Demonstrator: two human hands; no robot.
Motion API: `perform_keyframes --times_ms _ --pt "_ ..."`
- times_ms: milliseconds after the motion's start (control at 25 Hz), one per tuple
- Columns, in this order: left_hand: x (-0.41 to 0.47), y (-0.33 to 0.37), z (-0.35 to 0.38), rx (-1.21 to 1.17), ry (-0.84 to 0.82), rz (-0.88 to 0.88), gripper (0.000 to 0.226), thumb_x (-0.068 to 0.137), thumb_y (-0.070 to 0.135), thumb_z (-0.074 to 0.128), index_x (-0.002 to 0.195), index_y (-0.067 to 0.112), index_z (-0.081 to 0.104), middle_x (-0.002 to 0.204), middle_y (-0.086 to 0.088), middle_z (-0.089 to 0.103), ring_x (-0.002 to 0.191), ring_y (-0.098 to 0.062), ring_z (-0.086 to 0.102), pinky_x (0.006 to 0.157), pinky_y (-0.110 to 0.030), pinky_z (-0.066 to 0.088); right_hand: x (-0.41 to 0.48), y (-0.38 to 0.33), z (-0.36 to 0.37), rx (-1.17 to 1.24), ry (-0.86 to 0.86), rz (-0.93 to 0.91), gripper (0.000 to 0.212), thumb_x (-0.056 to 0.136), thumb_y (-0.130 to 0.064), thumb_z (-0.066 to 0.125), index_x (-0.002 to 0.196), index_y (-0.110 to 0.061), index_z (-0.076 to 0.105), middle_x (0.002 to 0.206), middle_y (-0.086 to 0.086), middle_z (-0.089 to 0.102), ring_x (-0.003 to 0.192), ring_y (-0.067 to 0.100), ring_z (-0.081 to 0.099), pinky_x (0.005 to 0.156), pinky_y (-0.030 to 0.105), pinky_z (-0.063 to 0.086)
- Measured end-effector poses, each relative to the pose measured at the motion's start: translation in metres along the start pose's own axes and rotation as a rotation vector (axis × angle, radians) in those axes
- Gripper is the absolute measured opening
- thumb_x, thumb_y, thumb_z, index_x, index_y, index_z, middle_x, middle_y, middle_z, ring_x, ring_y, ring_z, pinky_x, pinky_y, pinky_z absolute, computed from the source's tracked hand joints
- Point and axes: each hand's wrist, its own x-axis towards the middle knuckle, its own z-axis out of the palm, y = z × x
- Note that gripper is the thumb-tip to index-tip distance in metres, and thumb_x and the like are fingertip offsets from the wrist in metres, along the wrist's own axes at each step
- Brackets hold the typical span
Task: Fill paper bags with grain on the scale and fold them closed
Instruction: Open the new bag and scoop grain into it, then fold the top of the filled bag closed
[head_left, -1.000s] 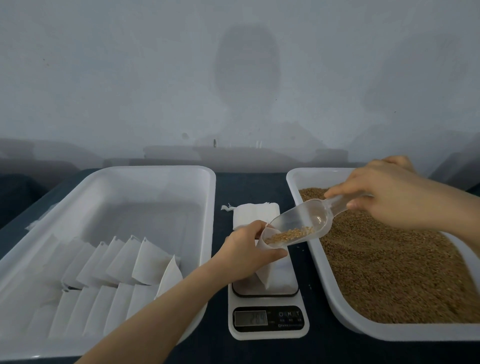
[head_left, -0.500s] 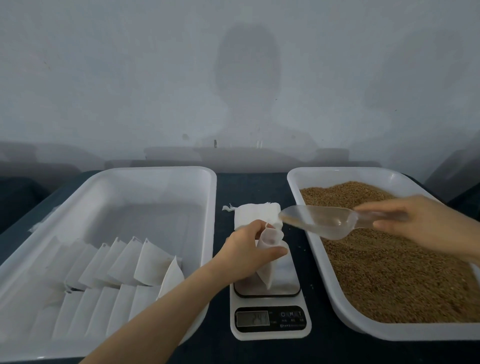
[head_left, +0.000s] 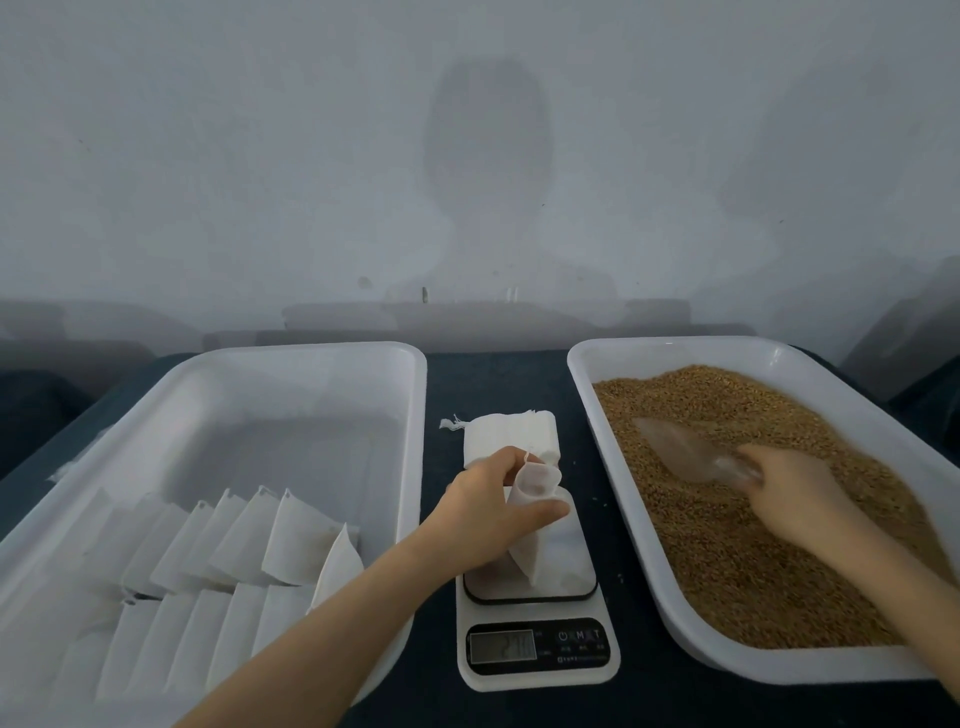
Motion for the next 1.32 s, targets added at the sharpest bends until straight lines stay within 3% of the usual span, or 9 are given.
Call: perform_keyframes --times_ms 160,240,400,520,640,840,960,1040,1320 --pt "0.001 -0.001 0.000 0.011 0.000 0.000 0.042 0.077 0.054 0.068 0.109 0.039 0.048 0.108 0.019 0.056 0.100 -0.004 0.054 0.080 -0.022 0.044 -0.004 -0.013 0.003 -0.144 -0.155 0.014 0.019 0.095 -0.017 0.051 0.107 -0.013 0.064 0.085 0.002 0.061 0.071 0.014 0.059 0.059 0.026 0.046" --pt "0.001 -0.001 0.000 0.012 -0.001 -0.011 0.043 0.077 0.054 0.068 0.110 0.038 0.047 0.109 0.018 0.056 0.101 -0.005 0.054 0.079 -0.021 0.044 -0.011 -0.025 -0.003 -0.184 -0.069 -0.053 0.025 0.096 -0.024 0.050 0.116 -0.015 0.061 0.095 0.002 0.059 0.078 0.014 0.057 0.066 0.026 0.049" --pt "0.002 -0.002 0.001 0.026 0.002 -0.017 0.046 0.076 0.056 0.068 0.112 0.038 0.048 0.113 0.017 0.056 0.103 -0.005 0.054 0.081 -0.022 0.044 -0.047 -0.078 -0.019 0.204 0.112 -0.443 0.030 0.089 -0.028 0.055 0.119 -0.029 0.059 0.109 -0.014 0.058 0.064 0.000 0.058 0.053 0.010 0.047" --pt "0.002 -0.002 0.002 0.019 0.018 0.035 0.046 0.075 0.051 0.072 0.113 0.032 0.052 0.108 0.019 0.059 0.101 -0.001 0.056 0.082 -0.016 0.045 -0.073 -0.116 -0.017 0.337 -0.099 -0.624 0.022 0.089 -0.040 0.055 0.110 -0.041 0.060 0.082 -0.020 0.058 0.072 -0.009 0.057 0.056 0.009 0.045" --pt "0.000 0.000 -0.002 0.061 -0.045 0.045 0.050 0.075 0.043 0.075 0.116 0.030 0.049 0.109 0.018 0.057 0.098 0.004 0.055 0.074 -0.006 0.042 -0.074 -0.130 -0.001 0.252 -0.217 -0.638 0.021 0.090 -0.043 0.056 0.107 -0.034 0.064 0.082 -0.019 0.053 0.074 -0.004 0.055 0.061 0.014 0.041" --pt "-0.002 0.000 -0.030 0.023 -0.293 -0.041 0.041 0.081 0.021 0.073 0.118 0.019 0.056 0.111 0.001 0.064 0.104 -0.015 0.061 0.093 -0.033 0.051 -0.059 -0.125 0.008 0.376 -0.089 -0.609 0.009 0.087 -0.027 0.065 0.086 -0.019 0.070 0.082 -0.011 0.061 0.078 0.001 0.057 0.074 0.015 0.046" --pt "-0.003 0.003 -0.033 0.123 -0.149 0.001 0.018 0.080 0.028 0.075 0.089 0.018 0.063 0.088 0.006 0.066 0.083 -0.008 0.063 0.078 -0.022 0.050 -0.056 -0.123 0.006 0.438 -0.044 -0.635 0.006 0.086 -0.020 0.067 0.090 -0.022 0.070 0.083 -0.018 0.061 0.088 -0.009 0.054 0.075 0.004 0.041" --pt "-0.003 0.006 -0.033 0.196 -0.044 0.029 0.025 0.079 0.031 0.076 0.069 0.024 0.054 0.072 0.015 0.059 0.065 0.000 0.054 0.062 -0.013 0.039 -0.053 -0.122 0.004 0.483 0.001 -0.641 0.012 0.086 -0.015 0.066 0.095 -0.024 0.069 0.084 -0.020 0.062 0.091 -0.011 0.054 0.077 0.002 0.040" --pt "-0.007 0.015 -0.041 0.176 0.145 0.137 0.028 0.086 0.022 0.067 0.068 0.026 0.046 0.064 0.007 0.060 0.056 -0.005 0.052 0.056 -0.011 0.045 -0.045 -0.123 -0.002 0.524 0.287 -0.725 0.024 0.083 -0.002 0.067 0.104 -0.013 0.070 0.082 -0.014 0.062 0.087 -0.011 0.055 0.076 0.001 0.038"
